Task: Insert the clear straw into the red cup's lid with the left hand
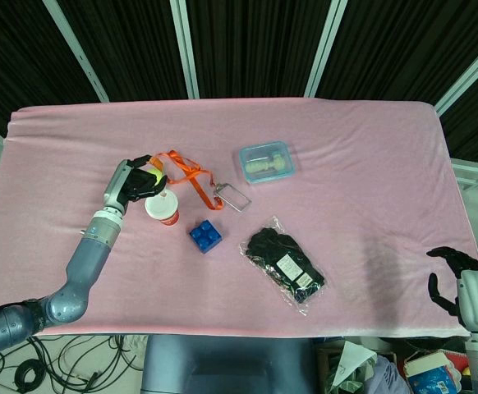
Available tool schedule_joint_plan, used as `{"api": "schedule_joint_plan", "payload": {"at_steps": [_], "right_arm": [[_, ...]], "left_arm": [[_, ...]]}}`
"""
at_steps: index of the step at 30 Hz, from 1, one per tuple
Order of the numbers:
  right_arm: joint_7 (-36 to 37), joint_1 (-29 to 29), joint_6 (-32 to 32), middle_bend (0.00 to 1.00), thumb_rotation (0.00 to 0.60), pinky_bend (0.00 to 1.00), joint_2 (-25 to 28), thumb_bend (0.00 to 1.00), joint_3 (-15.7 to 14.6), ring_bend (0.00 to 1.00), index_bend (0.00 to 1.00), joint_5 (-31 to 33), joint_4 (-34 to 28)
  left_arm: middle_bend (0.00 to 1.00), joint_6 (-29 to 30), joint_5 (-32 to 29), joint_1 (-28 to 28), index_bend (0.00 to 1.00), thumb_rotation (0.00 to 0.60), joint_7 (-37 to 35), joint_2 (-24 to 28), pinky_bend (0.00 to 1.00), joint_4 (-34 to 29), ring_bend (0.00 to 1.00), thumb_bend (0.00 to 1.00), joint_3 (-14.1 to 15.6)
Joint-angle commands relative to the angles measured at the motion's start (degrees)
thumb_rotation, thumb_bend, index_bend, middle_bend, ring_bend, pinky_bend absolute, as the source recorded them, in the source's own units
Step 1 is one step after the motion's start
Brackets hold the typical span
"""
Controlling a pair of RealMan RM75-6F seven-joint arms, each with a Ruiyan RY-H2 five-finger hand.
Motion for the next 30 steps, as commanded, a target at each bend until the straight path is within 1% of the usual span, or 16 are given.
{"api": "schedule_joint_plan", "payload": {"at_steps": [1,30], "right_arm": [[0.0,0.0,0.0,0.28,0.6,0.27,0.0,0.5,0.0,0.27,0.34,0.0,0.0],[0.2,-0.1,0.3,0.28,0.6,0.25,0.0,0.5,-0.1,0.27,0.33,-0.4,0.1]], "left_arm": [[1.0,-0.1,0.0,0.0,0.6,0.6,-0.1,0.0,1.0,-0.1,1.0,0.42,0.1],[1.0,0.4,-0.2,0.1,0.6,0.6,-0.9,0.4,1.0,-0.9,1.0,0.42,0.6]]}}
